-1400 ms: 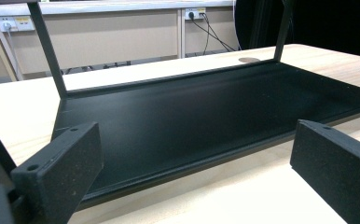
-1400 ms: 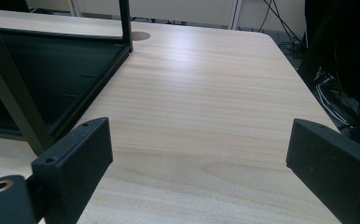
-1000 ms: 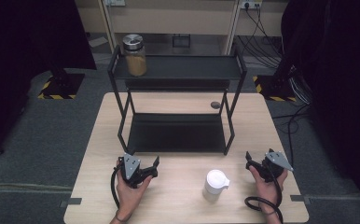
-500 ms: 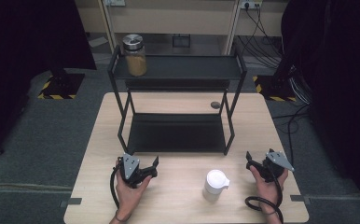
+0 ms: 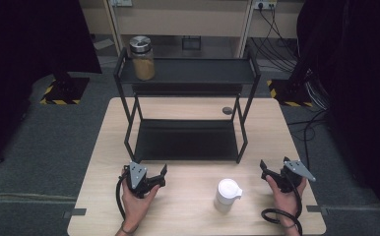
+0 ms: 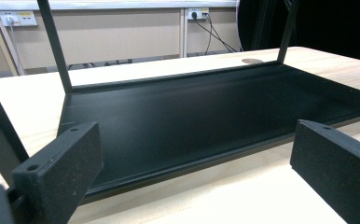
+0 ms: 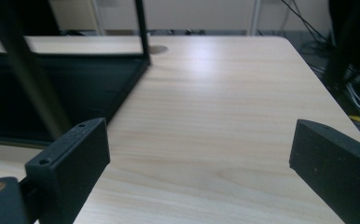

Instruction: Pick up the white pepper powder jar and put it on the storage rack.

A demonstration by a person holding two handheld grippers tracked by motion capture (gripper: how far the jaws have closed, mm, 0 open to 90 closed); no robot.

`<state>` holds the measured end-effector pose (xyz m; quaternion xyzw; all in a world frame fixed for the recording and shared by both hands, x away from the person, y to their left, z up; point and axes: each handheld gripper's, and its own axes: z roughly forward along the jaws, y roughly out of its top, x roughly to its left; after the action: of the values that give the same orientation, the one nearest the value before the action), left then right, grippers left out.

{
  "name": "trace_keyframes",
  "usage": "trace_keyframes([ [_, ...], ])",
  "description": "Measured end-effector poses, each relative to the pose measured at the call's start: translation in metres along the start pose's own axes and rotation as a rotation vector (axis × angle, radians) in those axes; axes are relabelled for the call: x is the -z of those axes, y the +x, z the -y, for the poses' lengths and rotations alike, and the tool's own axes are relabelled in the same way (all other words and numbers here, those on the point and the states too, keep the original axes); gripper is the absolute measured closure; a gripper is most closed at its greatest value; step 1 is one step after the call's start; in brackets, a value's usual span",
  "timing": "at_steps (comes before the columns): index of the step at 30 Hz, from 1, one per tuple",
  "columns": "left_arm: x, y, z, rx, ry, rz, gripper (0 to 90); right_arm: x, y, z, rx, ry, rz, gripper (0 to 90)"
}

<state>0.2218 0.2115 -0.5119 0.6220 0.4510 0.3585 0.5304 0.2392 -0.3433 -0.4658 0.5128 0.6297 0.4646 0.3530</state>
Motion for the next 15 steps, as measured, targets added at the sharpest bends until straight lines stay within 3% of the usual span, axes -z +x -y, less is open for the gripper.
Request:
trace_keyframes([
  [6, 0.000, 0.000, 0.000, -0.004, 0.001, -0.003, 1.7, 0.017, -0.004, -0.011, 0.001, -0.060, -0.129, 4.5],
  [15, 0.000, 0.000, 0.000, -0.004, 0.000, -0.002, 1.7, 0.031, 0.003, -0.028, -0.016, -0.111, -0.311, 3.9],
])
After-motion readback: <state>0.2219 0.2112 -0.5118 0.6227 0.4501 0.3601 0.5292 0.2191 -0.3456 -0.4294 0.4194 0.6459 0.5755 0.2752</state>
